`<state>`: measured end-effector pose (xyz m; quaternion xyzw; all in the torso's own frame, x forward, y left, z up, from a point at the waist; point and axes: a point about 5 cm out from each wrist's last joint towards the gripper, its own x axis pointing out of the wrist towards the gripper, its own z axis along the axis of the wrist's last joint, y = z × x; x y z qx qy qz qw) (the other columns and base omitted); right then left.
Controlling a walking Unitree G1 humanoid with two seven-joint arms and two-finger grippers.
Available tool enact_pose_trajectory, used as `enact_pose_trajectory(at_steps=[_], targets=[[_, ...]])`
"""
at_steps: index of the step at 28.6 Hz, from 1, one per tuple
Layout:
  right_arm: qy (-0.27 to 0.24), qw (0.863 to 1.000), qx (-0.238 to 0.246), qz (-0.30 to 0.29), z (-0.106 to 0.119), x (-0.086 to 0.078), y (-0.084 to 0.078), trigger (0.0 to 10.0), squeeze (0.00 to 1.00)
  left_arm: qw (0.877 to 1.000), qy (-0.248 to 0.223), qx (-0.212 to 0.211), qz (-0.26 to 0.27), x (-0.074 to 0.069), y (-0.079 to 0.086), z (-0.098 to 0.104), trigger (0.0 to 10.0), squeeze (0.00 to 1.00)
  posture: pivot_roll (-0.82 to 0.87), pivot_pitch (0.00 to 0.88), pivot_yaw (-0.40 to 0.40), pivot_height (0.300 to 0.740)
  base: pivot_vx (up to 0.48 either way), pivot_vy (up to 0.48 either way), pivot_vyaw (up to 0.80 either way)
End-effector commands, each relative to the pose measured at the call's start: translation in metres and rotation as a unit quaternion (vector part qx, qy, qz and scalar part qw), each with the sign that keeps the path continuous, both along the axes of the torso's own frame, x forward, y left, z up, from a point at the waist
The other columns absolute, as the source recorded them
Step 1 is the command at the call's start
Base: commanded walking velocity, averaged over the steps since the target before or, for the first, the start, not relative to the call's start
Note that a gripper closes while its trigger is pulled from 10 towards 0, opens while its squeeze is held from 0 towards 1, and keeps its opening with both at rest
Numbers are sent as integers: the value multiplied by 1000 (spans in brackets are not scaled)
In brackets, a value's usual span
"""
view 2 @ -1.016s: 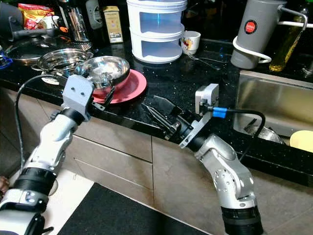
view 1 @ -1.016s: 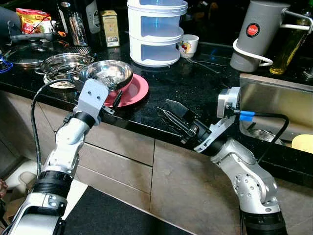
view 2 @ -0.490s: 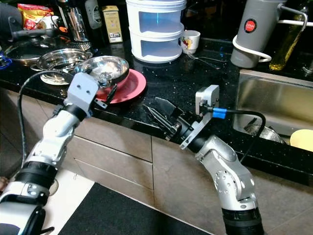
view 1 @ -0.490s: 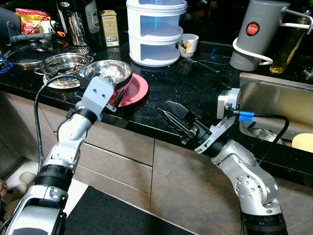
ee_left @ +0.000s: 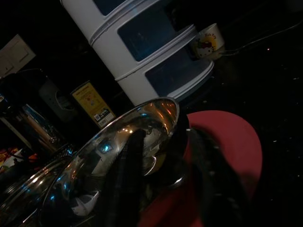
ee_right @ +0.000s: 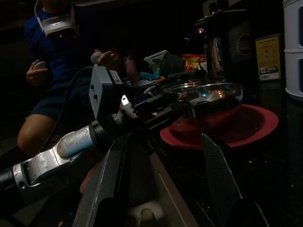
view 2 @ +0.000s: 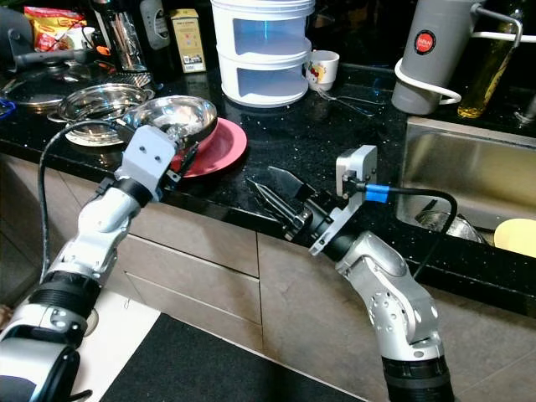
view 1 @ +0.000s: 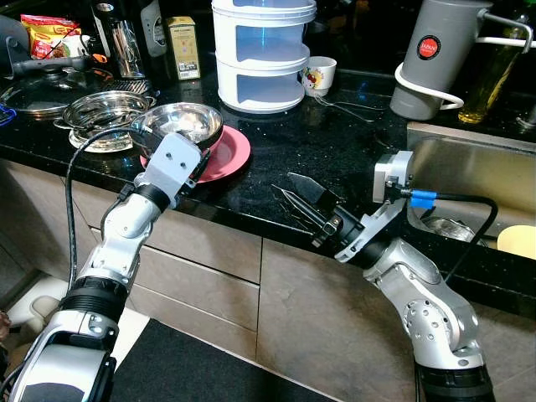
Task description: Kitchen organization
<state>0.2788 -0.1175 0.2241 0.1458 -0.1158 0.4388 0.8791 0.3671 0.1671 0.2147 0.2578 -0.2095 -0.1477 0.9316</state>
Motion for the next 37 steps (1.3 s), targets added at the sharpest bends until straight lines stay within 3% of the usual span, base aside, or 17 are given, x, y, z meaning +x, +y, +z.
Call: enact_pose_trajectory(at_steps=[1, 20, 22, 24, 25, 30, 32, 34, 37], targets=[[-4, 1000, -4, -3, 2, -1, -1, 10000, 0, 1000, 2, 12, -9, -1, -2, -3, 0, 0, -48, 57, 2, 740, 0, 0, 0], [-4, 1000, -2, -4, 2, 0, 2, 10000, 0, 1000, -15, -2, -19, -4, -7, 5, 0, 0, -36, 53, 6, 740, 0, 0, 0], [-4, 1000, -2, -4, 2, 0, 2, 10000, 0, 1000, -17, -4, -21, -5, -8, 6, 353, 0, -36, 53, 6, 740, 0, 0, 0], [-4, 1000, -3, -5, 2, 1, 2, 10000, 0, 998, -29, -38, -29, -6, -8, 19, 745, 0, -35, 55, 4, 740, 0, 0, 0], [-3, 1000, -3, -5, 2, 1, 2, 10000, 0, 996, -42, -74, -33, -8, -6, 32, 1882, 0, -31, 56, 2, 740, 0, 0, 0], [-3, 1000, -2, -4, 2, 1, 2, 10000, 0, 993, -49, -103, -35, -9, -3, 41, 1490, 0, -30, 56, 2, 740, 0, 0, 0], [-3, 1000, -2, -4, 2, 1, 3, 10000, 0, 991, -51, -115, -36, -10, -2, 45, 1647, 0, -29, 56, 2, 740, 0, 0, 0], [-2, 1000, -2, -4, 2, 2, 3, 10000, 0, 989, -55, -130, -34, -12, 0, 50, 2471, 0, -28, 56, 3, 740, 0, 0, 0], [-2, 1000, -1, -4, 2, 2, 3, 10000, 0, 988, -59, -138, -32, -14, 2, 54, 2667, 0, -27, 57, 3, 740, 0, 0, 0]])
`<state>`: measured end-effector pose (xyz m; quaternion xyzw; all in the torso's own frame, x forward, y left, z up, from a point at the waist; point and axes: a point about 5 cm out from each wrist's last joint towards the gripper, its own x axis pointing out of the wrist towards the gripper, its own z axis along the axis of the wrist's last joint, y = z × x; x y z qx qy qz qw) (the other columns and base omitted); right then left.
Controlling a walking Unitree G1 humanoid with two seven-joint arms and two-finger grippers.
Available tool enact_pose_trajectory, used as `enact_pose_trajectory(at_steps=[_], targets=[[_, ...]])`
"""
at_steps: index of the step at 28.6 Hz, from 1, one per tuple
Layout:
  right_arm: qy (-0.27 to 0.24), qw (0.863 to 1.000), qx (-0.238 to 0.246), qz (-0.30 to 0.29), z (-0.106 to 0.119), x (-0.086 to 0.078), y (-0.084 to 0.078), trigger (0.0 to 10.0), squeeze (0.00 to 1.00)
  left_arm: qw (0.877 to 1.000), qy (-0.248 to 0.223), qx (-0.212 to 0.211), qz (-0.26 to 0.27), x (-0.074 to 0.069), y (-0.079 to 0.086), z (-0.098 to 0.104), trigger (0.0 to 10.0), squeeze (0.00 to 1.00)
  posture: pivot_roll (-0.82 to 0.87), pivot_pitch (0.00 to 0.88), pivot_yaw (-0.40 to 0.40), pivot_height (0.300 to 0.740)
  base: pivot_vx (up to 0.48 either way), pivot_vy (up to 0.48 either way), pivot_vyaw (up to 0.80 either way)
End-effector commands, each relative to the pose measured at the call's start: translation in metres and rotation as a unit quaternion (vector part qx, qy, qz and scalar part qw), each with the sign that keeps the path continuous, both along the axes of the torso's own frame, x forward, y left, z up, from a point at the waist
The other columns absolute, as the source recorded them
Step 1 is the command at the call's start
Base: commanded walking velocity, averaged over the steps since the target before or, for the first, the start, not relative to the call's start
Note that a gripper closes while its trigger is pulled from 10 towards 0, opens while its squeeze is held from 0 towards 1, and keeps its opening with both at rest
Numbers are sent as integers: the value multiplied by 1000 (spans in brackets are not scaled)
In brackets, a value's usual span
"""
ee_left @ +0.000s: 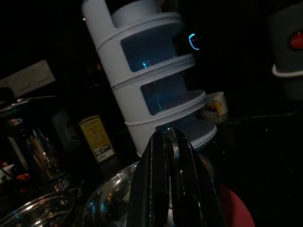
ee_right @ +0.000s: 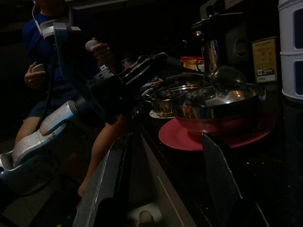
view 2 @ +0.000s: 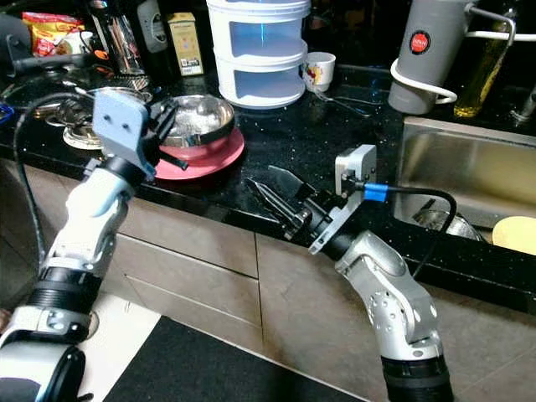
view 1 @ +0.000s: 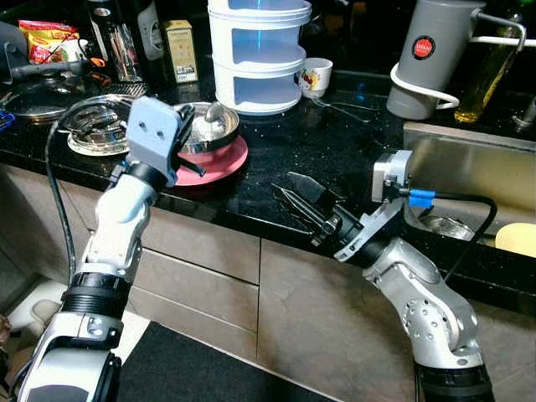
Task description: Kitchen organization
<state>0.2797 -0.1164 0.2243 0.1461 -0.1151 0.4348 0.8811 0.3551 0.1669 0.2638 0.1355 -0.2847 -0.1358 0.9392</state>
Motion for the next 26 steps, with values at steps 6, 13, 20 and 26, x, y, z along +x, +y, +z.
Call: enact_pose_trajectory(at_steps=[6, 13, 20, 26], targets=[[0, 1000, 13, -5, 4, 3, 0, 10000, 0, 998, -19, -58, -14, -10, 5, 23, 7373, 0, -23, 56, 2, 740, 0, 0, 0], [6, 999, 31, -15, 8, 7, -3, 10000, 0, 997, -18, -68, -30, -12, 3, 29, 10000, 0, -20, 52, 0, 740, 0, 0, -218], [9, 998, 44, -39, 12, 14, -10, 10000, 0, 995, 3, -62, -73, -13, -8, 24, 10000, 0, -25, 50, 2, 740, 0, 0, -763], [10, 998, 43, -54, 12, 16, -13, 10000, 0, 992, 17, -42, -116, -13, -21, 23, 10000, 0, -27, 41, 8, 740, 0, 0, -763]])
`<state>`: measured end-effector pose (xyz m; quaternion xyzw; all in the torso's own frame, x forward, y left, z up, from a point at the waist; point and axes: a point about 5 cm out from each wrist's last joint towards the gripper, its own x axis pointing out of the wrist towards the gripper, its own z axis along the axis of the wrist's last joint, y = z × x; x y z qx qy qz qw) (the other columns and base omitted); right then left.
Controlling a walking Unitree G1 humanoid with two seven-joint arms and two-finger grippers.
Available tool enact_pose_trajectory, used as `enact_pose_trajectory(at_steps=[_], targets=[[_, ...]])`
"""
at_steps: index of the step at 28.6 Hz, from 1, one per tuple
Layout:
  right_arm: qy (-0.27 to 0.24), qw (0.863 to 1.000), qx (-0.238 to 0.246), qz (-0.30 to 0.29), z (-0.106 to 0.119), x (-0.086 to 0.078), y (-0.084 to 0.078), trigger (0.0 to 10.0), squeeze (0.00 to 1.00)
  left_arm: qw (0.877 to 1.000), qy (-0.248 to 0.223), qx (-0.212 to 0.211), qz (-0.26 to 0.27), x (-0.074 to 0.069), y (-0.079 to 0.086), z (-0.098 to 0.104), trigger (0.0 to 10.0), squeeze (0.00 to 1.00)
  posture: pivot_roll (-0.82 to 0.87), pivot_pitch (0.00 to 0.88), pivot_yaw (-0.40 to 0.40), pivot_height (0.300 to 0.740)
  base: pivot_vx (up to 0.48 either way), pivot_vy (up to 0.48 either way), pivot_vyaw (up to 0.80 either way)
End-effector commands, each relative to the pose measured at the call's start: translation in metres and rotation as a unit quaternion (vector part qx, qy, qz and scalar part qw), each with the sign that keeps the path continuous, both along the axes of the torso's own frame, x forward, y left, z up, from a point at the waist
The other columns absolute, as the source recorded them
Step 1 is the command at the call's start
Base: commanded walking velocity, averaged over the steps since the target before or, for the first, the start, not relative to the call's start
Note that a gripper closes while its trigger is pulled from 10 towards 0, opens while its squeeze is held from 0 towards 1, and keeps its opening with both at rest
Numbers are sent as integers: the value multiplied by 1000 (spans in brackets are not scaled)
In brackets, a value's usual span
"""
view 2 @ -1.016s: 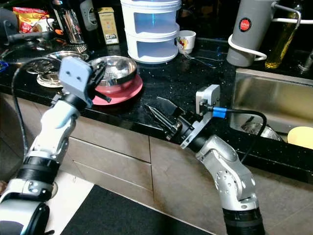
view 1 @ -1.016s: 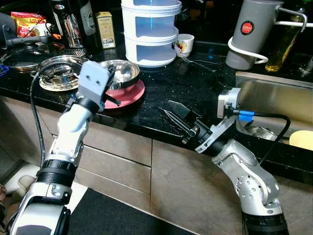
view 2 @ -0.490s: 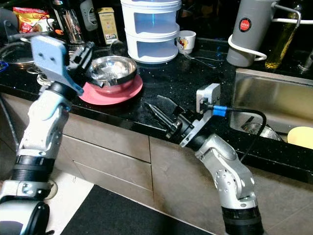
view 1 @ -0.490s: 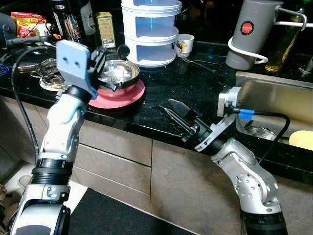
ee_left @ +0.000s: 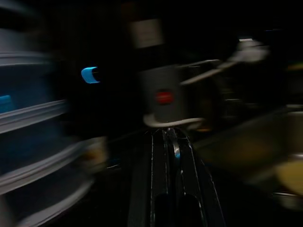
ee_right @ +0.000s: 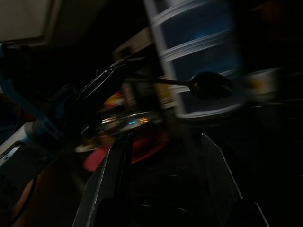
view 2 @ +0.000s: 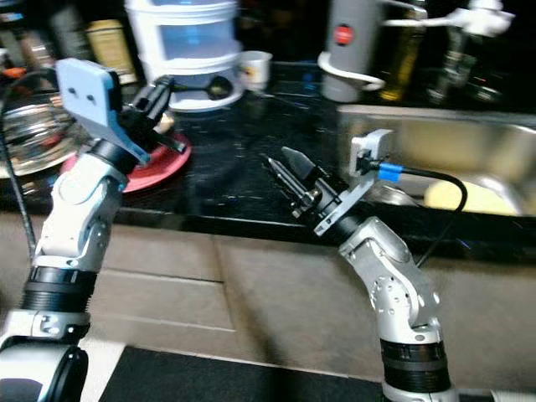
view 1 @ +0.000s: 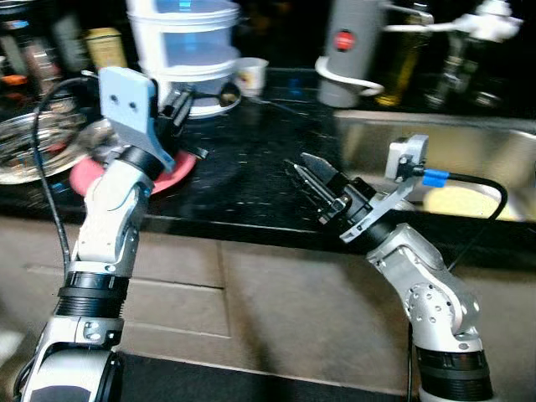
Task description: Kitchen organization
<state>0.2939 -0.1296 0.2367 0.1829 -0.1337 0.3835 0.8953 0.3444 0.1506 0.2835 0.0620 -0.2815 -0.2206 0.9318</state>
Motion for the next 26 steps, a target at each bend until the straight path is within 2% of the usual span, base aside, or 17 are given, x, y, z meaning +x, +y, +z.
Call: enact_pose_trajectory(at_steps=[1, 4, 12, 18, 26], targets=[[2, 1000, -1, -5, 0, 2, 0, 10000, 0, 1000, -6, 1, -14, -2, -4, 3, 10000, 0, -27, 41, 8, 740, 0, 0, -763], [5, 1000, -5, -16, -1, 4, -2, 10000, 0, 1000, -3, 16, -23, 1, -10, 1, 10000, 0, -31, 33, 11, 740, 0, 0, -763], [6, 1000, -10, -29, -1, 7, -5, 10000, 0, 999, 6, 39, -19, 8, -12, -4, 10000, 0, -36, 19, 14, 740, 0, 0, -763], [6, 999, -16, -30, -2, 7, -5, 10000, 0, 999, 10, 46, -16, 12, -12, -6, 10000, 0, -39, 12, 18, 740, 0, 0, -763], [3, 999, -27, -37, -2, 7, -5, 10000, 0, 998, 21, 56, 7, 24, -9, -11, 10000, 0, -48, 13, 21, 740, 0, 0, -759]])
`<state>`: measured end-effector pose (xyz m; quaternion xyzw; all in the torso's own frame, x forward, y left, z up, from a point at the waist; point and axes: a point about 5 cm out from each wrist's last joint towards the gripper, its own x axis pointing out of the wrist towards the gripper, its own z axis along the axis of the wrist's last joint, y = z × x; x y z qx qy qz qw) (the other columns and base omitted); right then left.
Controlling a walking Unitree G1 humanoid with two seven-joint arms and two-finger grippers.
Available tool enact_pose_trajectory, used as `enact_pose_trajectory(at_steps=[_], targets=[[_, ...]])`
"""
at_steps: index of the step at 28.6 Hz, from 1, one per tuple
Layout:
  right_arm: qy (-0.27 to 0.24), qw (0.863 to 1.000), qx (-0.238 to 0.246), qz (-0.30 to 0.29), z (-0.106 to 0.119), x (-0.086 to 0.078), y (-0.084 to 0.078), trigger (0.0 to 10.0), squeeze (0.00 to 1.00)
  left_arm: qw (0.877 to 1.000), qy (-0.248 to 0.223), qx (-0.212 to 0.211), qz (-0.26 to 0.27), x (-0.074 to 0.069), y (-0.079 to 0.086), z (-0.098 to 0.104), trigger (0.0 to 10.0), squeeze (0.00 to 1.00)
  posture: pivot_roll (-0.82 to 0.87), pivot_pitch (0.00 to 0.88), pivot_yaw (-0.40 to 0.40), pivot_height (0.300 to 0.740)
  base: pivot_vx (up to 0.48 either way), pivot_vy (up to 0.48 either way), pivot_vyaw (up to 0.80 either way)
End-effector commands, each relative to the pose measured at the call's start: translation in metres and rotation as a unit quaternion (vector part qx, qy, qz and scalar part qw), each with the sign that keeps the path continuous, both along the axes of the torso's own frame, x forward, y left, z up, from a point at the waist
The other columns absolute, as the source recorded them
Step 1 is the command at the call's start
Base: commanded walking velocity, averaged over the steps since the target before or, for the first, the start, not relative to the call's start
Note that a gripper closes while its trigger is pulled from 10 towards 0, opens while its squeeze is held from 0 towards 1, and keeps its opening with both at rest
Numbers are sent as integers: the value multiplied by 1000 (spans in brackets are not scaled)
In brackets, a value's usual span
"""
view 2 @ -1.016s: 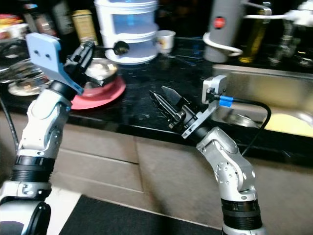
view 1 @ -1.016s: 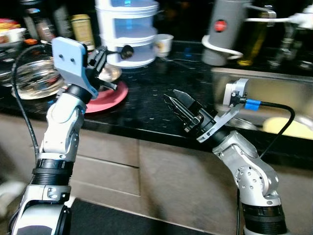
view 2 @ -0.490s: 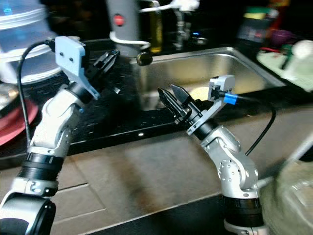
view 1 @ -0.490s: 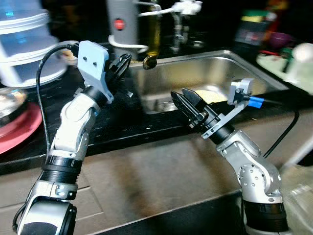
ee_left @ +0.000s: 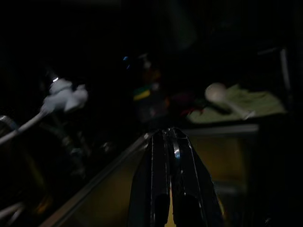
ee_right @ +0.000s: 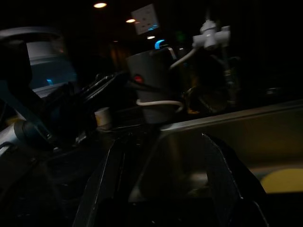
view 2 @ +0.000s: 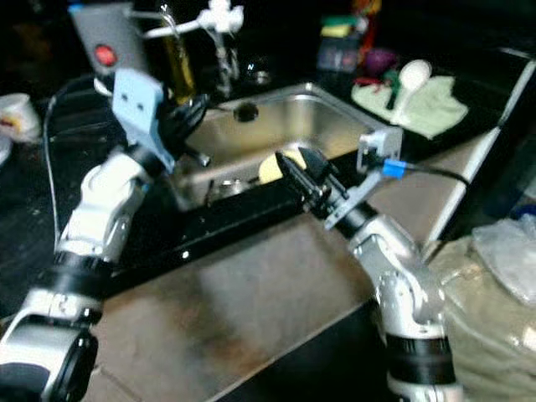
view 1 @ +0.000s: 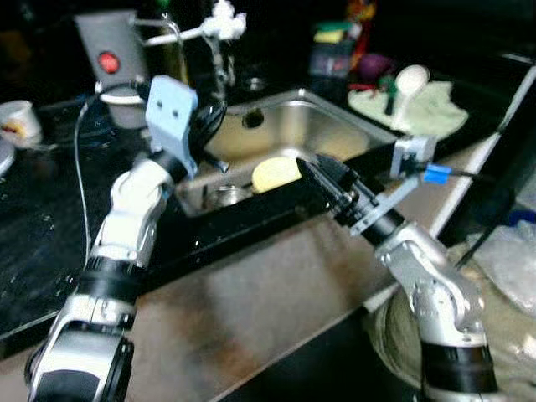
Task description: Kitchen organization
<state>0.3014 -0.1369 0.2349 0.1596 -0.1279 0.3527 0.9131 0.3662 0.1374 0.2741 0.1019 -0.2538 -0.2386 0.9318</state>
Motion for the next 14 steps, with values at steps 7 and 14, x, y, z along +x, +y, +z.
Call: enact_pose_trajectory(at_steps=[7, 14], targets=[[1, 1000, -17, 1, -3, -1, 4, 10000, 0, 1000, 16, 5, 25, 11, 8, -7, 10000, 0, -50, 19, 21, 740, 0, 0, -181], [-2, 999, -32, 12, -3, -4, 8, 10000, 0, 996, 75, -16, 51, 26, 17, -26, 10000, 0, -57, 22, 25, 740, 0, 0, 0]])
